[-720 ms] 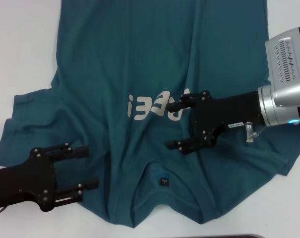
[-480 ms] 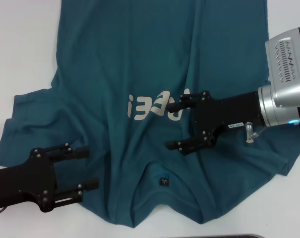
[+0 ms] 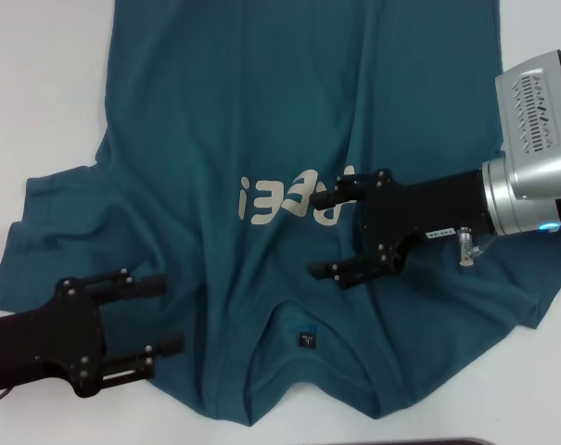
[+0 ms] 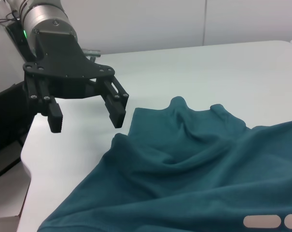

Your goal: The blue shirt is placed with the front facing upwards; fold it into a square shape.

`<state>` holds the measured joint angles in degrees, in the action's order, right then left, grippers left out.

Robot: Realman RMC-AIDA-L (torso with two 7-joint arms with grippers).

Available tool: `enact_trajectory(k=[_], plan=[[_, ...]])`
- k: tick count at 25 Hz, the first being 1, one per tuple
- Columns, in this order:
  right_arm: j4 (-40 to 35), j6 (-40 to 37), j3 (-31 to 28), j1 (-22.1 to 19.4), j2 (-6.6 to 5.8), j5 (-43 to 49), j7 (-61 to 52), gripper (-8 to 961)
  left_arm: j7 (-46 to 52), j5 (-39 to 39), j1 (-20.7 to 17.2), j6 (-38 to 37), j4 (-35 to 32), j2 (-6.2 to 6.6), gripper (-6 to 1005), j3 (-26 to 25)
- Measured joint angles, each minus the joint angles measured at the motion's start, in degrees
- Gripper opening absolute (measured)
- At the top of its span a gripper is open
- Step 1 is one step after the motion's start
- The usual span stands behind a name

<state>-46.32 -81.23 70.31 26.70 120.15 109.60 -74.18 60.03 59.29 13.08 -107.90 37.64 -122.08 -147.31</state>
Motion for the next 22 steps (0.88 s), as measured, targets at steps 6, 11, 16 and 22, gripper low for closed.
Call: enact_trajectory(k=[6, 11, 16, 22], plan=[[0.1, 0.0, 0.0, 0.0, 0.00, 0.0, 0.0, 912, 5.7, 0.4, 0.5, -0.8, 0.1, 0.15, 690, -1.7], [0.1, -0.3, 0.0, 0.1, 0.00, 0.0, 0.0, 911, 28.3, 0.5, 3.1, -2.4, -0.2, 1.79, 690, -7.9], [0.1, -0.4, 0.1, 0.3, 0.00, 0.0, -0.3, 911, 48.6, 0.6, 5.0, -0.6, -1.6, 3.54, 691, -13.8], [0.3, -0.4, 0.5, 0.4, 0.00, 0.0, -0.1, 911, 63.4, 0.6, 4.9, 6.2, -2.5, 4.05, 691, -17.0]])
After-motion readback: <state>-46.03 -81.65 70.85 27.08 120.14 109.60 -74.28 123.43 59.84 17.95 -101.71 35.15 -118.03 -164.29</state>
